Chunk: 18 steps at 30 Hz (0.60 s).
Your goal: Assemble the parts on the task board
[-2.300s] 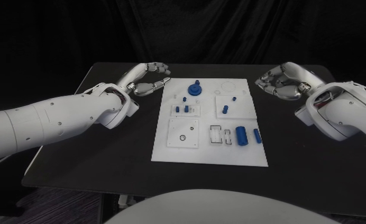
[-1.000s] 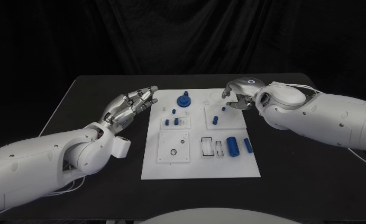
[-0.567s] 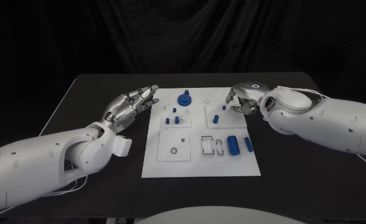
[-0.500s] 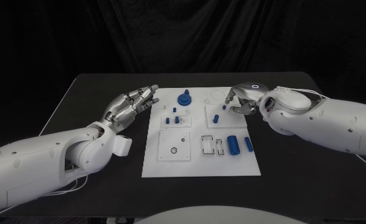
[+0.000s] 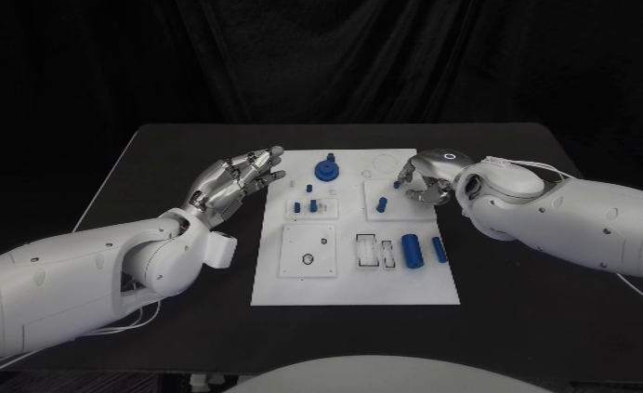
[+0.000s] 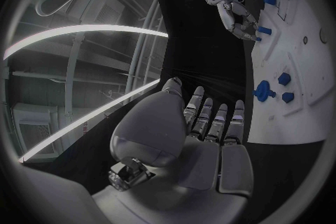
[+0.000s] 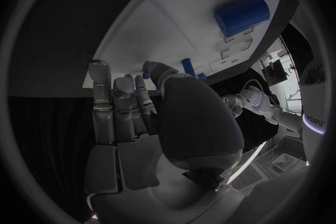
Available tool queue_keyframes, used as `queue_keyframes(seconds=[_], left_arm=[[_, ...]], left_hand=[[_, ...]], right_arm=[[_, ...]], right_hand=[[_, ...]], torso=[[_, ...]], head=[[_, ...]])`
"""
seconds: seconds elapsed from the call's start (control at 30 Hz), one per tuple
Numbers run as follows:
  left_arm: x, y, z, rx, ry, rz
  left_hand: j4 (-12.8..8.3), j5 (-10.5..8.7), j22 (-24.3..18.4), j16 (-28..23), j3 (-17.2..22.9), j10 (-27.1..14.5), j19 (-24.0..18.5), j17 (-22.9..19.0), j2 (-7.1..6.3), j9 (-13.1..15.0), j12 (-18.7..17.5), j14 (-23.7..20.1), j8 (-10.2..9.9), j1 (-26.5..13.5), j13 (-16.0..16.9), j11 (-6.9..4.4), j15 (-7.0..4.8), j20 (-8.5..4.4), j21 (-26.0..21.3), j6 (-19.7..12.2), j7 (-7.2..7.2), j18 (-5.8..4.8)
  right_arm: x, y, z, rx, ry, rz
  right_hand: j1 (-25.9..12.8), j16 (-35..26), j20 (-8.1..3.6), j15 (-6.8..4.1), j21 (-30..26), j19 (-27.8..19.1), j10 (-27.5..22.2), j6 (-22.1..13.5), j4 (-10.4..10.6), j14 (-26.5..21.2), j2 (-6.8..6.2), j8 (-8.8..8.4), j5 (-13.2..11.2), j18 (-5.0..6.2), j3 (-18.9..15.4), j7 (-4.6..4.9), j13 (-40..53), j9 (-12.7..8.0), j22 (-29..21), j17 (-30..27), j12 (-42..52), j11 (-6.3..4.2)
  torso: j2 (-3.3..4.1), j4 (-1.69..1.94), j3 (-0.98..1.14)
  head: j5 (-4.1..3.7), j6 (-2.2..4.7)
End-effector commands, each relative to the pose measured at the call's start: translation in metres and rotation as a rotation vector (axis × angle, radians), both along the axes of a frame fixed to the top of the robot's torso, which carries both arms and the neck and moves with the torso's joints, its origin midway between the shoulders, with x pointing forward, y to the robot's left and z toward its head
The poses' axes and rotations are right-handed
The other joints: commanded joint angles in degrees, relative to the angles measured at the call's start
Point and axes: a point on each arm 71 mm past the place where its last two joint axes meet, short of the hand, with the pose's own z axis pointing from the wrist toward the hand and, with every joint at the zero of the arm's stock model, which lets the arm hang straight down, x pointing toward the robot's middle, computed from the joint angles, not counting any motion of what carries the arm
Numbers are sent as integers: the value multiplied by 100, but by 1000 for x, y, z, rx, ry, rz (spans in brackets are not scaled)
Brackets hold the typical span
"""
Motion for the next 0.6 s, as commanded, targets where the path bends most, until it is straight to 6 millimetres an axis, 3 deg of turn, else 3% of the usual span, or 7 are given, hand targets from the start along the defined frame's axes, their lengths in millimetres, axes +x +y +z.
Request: queue_keyframes(seconds=[0.03, 0.13, 0.23, 0.43, 0.6], left_arm=[[0, 1, 10, -68, -126, 39], [0, 0, 9, -68, -124, 37], [0, -1, 8, -68, -121, 34], [1, -2, 7, -68, -116, 30], [2, -3, 6, -68, -112, 27]], left_hand=[[1, 38, 11, 50, -37, 29, 61, 7, 22, -10, 21, 47, 4, 51, 4, 24, 15, 3, 34, -19, -19, 65], [0, 45, 8, 52, -40, 29, 65, 6, 21, -12, 22, 45, 2, 56, 4, 28, 19, 4, 35, -24, -21, 62], [-4, 64, 3, 61, -41, 23, 71, 6, 23, -15, 19, 46, -1, 72, 2, 30, 25, 6, 37, -26, -2, 56], [-13, 86, -6, 70, -39, 3, 79, 4, 27, -20, 7, 37, -6, 108, -1, 39, 40, 8, 38, -38, 28, 43], [-18, 102, -9, 76, -35, -5, 84, 3, 30, -24, 4, 34, -9, 132, -1, 47, 48, 9, 38, -49, 35, 35]], right_arm=[[0, 1, 0, 23, -24, 4], [0, 1, 0, 38, -44, 6], [0, 1, 0, 52, -63, 9], [0, 1, -1, 59, -74, 14], [0, 3, -3, 62, -75, 19]], right_hand=[[25, 20, 29, 34, 21, 18, 73, -76, 2, 23, -3, -43, -39, 99, 43, 23, -28, -26, 364, -1, -11, -2], [39, 9, 17, 10, -2, 15, 6, -341, -19, 14, -21, -57, -37, 108, 78, -46, -109, -105, 360, -22, -105, 16], [22, 29, 15, 8, 22, 33, -30, -428, -14, 31, -20, -44, -111, 102, 74, -51, -167, -139, 365, -15, -165, 23], [-24, 137, 10, 6, 211, 149, 228, -382, 45, 130, 25, 13, -241, 71, 87, 14, -285, -164, 405, 47, -188, -14], [-63, 227, 29, 31, 342, 237, 519, -147, 124, 206, 54, 124, -341, 47, 112, 89, -418, -134, 432, 98, -244, -41]], torso=[[11, 8, -2], [11, 8, -5], [7, 4, -4], [9, 5, -6], [9, 6, -4]], head=[[-42, 13], [-68, 24], [-66, 18], [-82, 5], [-97, -5]])
